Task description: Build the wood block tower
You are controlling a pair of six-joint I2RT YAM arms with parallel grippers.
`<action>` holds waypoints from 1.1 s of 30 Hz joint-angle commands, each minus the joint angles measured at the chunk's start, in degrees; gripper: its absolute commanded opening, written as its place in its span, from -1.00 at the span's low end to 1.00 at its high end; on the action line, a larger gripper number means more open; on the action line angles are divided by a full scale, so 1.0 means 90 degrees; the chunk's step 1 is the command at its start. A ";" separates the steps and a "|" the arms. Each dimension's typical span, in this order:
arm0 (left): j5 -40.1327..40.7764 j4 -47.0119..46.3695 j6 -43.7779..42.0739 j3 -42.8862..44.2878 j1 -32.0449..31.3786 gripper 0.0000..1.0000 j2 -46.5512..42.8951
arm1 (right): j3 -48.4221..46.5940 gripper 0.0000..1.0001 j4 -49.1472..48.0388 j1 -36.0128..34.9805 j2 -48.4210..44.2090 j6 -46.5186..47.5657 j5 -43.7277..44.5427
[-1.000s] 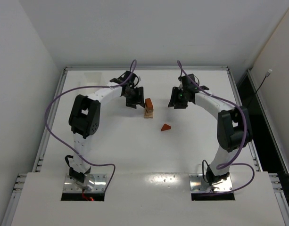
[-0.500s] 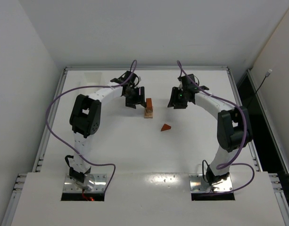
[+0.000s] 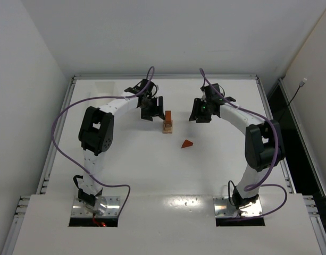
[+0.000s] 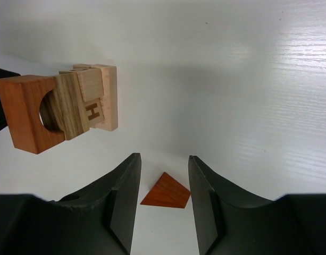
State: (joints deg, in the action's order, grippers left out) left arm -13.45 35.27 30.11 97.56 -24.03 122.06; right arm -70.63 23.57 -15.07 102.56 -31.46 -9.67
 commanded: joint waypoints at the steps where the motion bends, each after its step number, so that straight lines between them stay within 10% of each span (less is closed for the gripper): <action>1: 0.0108 -0.0100 0.0043 0.0225 -0.0054 0.26 0.0080 | -0.0013 -0.24 -0.0197 0.0024 -0.0175 0.0010 -0.0155; 24: 0.0390 -0.0042 0.0043 0.0225 -0.0054 0.45 0.0080 | -0.0013 -0.24 -0.0197 0.0024 -0.0117 0.0010 -0.0156; 33: 0.1650 0.0222 0.0297 -0.0380 0.0072 -0.14 -0.0874 | 0.0308 -0.24 -0.0275 0.0083 -0.0487 0.0516 -0.0282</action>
State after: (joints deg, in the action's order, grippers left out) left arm -3.84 36.14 31.70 95.94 -23.99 120.88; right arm -69.69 22.90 -14.72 102.15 -30.02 -10.85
